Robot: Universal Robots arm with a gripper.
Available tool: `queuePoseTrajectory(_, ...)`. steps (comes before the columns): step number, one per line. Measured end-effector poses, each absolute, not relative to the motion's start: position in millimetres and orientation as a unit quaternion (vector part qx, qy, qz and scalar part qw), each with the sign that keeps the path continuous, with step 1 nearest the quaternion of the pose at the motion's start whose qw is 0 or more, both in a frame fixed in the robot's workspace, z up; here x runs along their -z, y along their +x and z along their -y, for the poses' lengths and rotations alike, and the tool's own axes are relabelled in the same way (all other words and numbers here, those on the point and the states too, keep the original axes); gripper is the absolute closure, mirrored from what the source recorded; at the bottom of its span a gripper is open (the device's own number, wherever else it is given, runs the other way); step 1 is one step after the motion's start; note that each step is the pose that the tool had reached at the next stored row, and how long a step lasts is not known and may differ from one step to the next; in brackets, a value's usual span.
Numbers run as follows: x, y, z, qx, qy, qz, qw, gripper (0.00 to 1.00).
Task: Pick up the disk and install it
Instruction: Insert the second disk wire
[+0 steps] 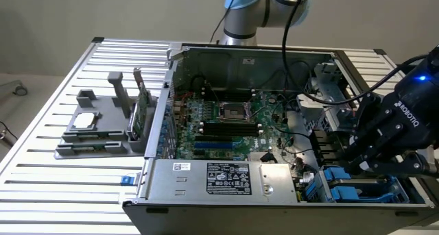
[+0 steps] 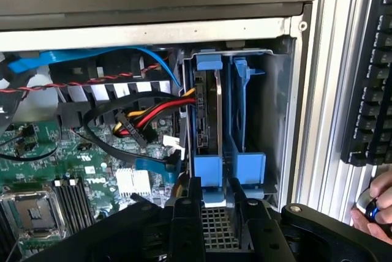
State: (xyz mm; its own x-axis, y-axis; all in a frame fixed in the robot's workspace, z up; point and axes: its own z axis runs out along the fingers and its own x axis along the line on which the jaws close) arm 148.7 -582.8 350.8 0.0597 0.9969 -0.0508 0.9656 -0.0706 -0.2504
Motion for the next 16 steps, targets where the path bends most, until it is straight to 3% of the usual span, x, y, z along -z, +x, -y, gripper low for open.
queuePoseTrajectory(16,-366,149,559,-0.106,-0.724,0.677,0.072,0.69)
